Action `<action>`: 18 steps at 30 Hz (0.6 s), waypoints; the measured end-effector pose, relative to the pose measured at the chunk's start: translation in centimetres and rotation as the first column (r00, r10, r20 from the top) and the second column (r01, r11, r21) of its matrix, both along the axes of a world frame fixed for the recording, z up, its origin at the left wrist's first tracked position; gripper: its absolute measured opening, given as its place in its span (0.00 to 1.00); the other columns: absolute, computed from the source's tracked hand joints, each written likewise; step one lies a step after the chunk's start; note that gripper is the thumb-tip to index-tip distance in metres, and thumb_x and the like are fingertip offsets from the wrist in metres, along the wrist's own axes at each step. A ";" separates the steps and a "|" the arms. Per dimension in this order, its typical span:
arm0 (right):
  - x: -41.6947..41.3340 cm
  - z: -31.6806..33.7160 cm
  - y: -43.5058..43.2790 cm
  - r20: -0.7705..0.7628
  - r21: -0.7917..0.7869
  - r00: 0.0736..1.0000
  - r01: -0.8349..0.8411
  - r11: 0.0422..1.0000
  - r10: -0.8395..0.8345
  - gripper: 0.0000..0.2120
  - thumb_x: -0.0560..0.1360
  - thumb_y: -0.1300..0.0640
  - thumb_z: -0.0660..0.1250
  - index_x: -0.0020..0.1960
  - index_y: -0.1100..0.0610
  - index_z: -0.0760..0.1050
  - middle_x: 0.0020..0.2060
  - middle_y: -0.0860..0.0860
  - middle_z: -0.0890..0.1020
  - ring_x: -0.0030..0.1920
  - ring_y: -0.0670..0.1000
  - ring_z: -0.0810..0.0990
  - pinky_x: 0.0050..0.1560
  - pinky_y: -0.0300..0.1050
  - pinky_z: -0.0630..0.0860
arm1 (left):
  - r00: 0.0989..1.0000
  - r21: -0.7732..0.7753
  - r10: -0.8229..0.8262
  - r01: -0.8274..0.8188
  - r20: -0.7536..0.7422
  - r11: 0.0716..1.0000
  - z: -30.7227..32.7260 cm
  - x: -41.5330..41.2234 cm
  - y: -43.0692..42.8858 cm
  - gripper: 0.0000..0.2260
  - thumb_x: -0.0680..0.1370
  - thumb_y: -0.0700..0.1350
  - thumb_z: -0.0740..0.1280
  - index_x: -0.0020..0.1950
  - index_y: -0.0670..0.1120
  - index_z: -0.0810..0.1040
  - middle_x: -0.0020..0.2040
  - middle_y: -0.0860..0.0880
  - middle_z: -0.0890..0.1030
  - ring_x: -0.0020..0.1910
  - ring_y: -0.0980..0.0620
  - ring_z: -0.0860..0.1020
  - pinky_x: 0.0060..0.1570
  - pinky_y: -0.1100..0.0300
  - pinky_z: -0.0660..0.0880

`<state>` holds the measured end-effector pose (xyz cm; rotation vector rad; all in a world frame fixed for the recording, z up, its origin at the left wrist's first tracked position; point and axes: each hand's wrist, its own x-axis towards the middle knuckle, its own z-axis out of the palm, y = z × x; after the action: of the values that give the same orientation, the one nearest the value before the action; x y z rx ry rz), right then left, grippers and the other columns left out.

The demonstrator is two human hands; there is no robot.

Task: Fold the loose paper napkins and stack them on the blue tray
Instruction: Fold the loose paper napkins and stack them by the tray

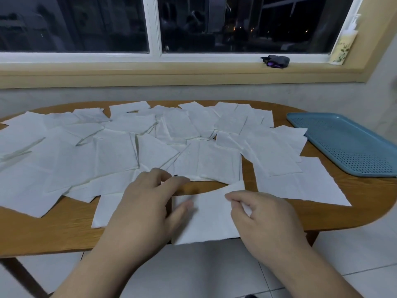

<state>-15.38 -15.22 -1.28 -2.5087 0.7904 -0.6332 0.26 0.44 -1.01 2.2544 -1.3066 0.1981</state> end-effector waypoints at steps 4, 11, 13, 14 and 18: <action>-0.1 0.5 0.0 -0.071 -0.035 0.997 0.009 0.999 -0.011 0.14 0.80 0.49 0.60 0.62 0.42 0.79 0.54 0.37 0.82 0.54 0.41 0.77 0.55 0.37 0.74 | 0.992 0.024 -0.121 0.120 0.045 0.992 -0.2 -0.5 0.0 0.12 0.74 0.61 0.64 0.54 0.61 0.79 0.49 0.61 0.71 0.49 0.56 0.70 0.48 0.59 0.72; -0.5 0.9 -0.8 -0.094 -0.131 0.995 0.033 0.991 -0.046 0.11 0.78 0.47 0.64 0.57 0.44 0.81 0.48 0.40 0.70 0.48 0.44 0.72 0.43 0.35 0.71 | 0.980 0.088 -0.188 0.182 0.067 0.979 -0.7 0.1 0.2 0.12 0.74 0.63 0.62 0.50 0.61 0.81 0.45 0.63 0.73 0.47 0.60 0.73 0.48 0.57 0.72; -0.5 0.7 -0.8 -0.144 -0.161 0.990 -0.024 0.987 0.001 0.10 0.78 0.47 0.63 0.56 0.44 0.80 0.48 0.40 0.69 0.50 0.43 0.70 0.44 0.35 0.71 | 0.980 0.084 -0.184 0.178 0.073 0.980 -0.7 0.0 0.1 0.12 0.74 0.63 0.62 0.50 0.61 0.81 0.46 0.64 0.73 0.47 0.60 0.73 0.49 0.57 0.72; -0.4 0.5 -0.9 -0.166 -0.163 0.986 -0.052 0.985 0.025 0.10 0.78 0.46 0.62 0.55 0.44 0.80 0.47 0.39 0.69 0.51 0.43 0.69 0.46 0.34 0.72 | 0.981 0.079 -0.180 0.174 0.072 0.982 -0.7 0.0 0.1 0.13 0.73 0.63 0.63 0.50 0.61 0.81 0.46 0.64 0.73 0.48 0.60 0.73 0.49 0.58 0.72; -0.3 0.2 -1.4 -0.119 -0.125 0.992 -0.057 0.990 0.042 0.07 0.77 0.48 0.64 0.50 0.45 0.80 0.45 0.37 0.70 0.51 0.41 0.69 0.45 0.32 0.70 | 0.982 0.076 -0.177 0.172 0.063 0.982 -0.8 0.1 0.1 0.14 0.73 0.64 0.62 0.50 0.61 0.81 0.46 0.65 0.72 0.47 0.61 0.73 0.50 0.59 0.71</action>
<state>-15.69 -16.62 -1.05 -2.6942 0.7463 -0.5413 0.32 0.53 -1.82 2.1927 -1.5621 0.1708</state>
